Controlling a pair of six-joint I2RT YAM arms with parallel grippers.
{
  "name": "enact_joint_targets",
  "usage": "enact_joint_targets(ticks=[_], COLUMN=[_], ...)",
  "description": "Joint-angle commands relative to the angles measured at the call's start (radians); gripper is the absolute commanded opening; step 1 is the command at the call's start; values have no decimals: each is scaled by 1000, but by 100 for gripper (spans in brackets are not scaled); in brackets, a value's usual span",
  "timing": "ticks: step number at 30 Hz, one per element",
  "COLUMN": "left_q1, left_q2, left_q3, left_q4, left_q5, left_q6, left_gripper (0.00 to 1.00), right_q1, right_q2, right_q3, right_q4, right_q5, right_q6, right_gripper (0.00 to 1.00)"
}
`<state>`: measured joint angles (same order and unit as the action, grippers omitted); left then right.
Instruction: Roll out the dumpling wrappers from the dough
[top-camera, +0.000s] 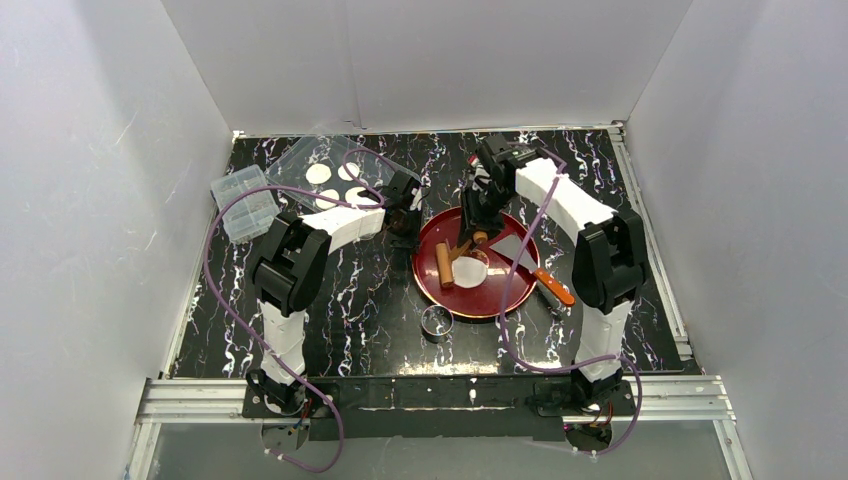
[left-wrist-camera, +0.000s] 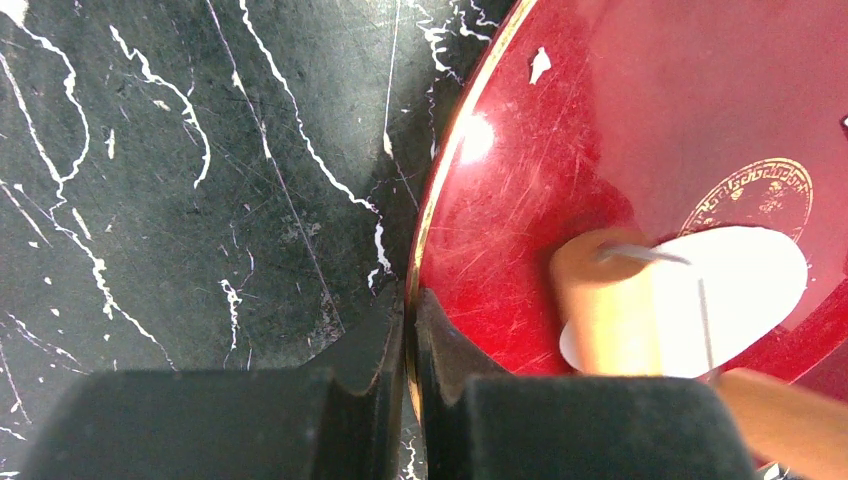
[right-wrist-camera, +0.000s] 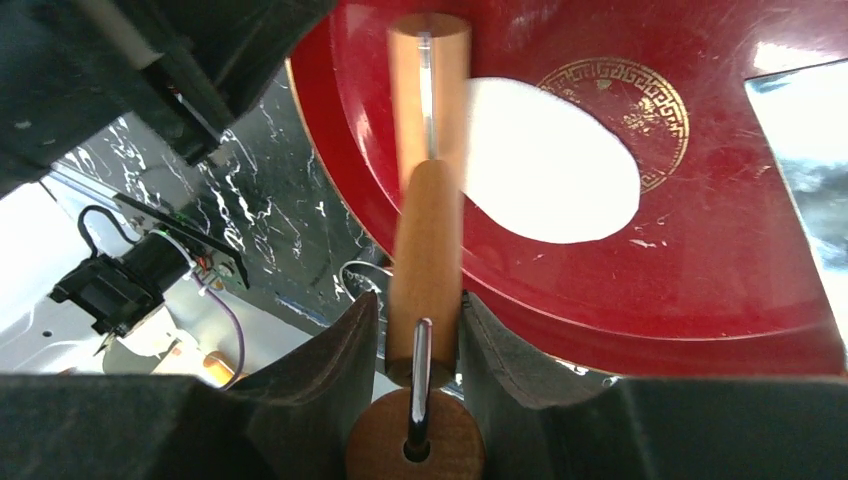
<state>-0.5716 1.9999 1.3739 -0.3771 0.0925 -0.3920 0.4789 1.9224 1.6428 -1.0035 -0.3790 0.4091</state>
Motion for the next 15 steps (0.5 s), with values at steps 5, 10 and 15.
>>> enact_joint_targets(ticks=[5,10,15], left_q1=[-23,-25,-25], left_q2=[22,20,18], left_q3=[-15,-17,-19], left_q4=[-106,-104,-103], left_q5=[-65,-69,-68], left_q6=[56,58,57], left_gripper=[0,0,0], right_q1=[-66,-79,-79], right_q2=[-73,-45,-40], right_q3=[122,74,1], right_q4=[-159,-222,-198], right_q5=[-15,-3,0], right_q6=[-63,-111,-119], right_gripper=[1,1,1])
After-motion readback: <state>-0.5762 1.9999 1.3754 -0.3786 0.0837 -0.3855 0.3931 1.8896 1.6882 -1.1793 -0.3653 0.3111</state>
